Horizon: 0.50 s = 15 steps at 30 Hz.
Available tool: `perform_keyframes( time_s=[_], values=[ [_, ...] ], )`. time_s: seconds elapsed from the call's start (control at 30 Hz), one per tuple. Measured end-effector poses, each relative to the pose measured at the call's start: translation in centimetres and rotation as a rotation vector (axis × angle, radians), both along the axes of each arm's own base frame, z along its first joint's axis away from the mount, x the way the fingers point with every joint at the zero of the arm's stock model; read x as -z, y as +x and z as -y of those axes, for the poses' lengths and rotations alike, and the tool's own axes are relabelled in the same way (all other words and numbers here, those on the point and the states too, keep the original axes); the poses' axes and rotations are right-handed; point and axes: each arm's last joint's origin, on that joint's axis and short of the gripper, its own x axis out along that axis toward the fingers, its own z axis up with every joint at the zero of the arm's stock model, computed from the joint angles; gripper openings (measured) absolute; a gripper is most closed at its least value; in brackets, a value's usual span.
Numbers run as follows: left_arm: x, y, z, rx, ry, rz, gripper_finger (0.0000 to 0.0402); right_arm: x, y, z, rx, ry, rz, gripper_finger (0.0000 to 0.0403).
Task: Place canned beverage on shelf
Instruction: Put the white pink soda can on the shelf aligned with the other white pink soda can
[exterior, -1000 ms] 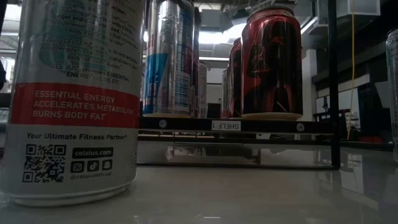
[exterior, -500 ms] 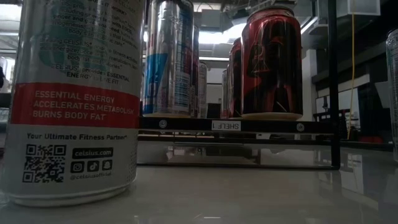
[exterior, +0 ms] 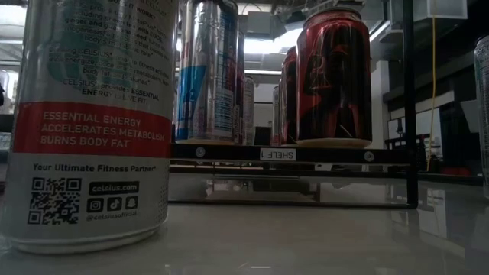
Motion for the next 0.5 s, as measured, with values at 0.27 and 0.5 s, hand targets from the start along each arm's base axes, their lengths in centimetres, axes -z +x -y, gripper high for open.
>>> perform_keyframes(
  time_s=[0.27,0.5],
  values=[
    [0.2,0.2,0.0,0.001,0.0,-0.013,0.0096,0.6,-2.0,-3.3,-0.052,-0.081,-0.084,0.0287],
    [0.3,0.2,-0.1,-0.028,0.022,-0.015,0.0096,1.4,-3.7,-6.1,-0.006,-0.159,-0.075,0.0287]
  ],
)
